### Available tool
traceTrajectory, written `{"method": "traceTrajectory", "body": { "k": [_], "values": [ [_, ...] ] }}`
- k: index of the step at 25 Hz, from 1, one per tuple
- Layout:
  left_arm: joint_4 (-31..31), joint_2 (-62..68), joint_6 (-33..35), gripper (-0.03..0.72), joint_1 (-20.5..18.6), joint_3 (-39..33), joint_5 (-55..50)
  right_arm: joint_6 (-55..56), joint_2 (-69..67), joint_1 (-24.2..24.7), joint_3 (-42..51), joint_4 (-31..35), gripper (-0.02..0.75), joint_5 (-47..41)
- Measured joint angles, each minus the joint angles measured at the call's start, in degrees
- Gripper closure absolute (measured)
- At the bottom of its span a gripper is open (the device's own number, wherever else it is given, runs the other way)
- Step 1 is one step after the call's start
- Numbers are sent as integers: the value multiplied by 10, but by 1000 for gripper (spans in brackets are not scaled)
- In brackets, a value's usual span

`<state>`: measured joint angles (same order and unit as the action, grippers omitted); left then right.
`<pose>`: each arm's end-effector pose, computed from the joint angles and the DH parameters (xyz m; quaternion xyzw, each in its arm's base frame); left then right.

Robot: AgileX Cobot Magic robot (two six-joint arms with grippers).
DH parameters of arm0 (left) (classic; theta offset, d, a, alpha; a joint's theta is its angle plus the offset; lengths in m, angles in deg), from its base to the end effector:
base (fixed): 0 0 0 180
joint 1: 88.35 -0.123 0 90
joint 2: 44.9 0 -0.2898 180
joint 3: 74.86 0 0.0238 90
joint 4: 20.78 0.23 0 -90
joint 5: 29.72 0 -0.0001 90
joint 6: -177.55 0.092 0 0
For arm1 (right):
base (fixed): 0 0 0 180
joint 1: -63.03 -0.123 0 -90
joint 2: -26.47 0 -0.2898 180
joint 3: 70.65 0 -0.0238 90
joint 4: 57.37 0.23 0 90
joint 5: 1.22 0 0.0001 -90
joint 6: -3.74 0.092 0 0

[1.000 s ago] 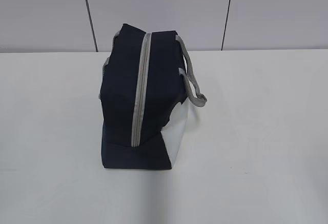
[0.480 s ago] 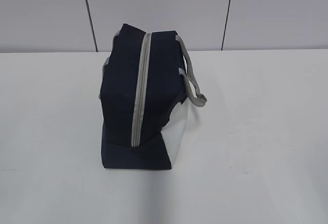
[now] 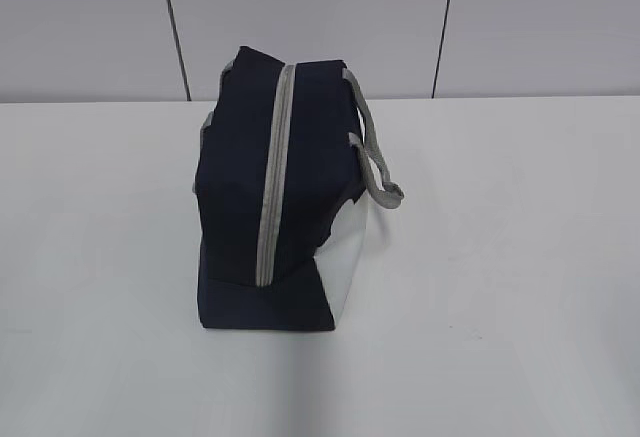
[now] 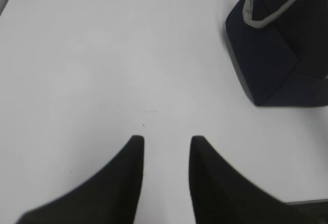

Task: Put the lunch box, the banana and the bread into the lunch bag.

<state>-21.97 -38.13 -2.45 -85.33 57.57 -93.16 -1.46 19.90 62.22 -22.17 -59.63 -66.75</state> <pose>-0.0335 0.0001 0.2676 0.0234 0.8558 -0.0240 0.5162 -0.0338 -0.0038 0.2606 -0.0437 0.8673 -0.0386 0.4944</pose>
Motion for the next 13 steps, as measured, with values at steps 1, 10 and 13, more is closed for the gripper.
{"method": "traceTrajectory", "body": {
  "k": [1, 10, 13],
  "values": [
    [0, 0, 0, 453, 0, 0, 0, 0, 0, 0, 0, 0, 300, 0],
    [0, 0, 0, 453, 0, 0, 0, 0, 0, 0, 0, 0, 300, 0],
    [0, 0, 0, 453, 0, 0, 0, 0, 0, 0, 0, 0, 300, 0]
  ]
}}
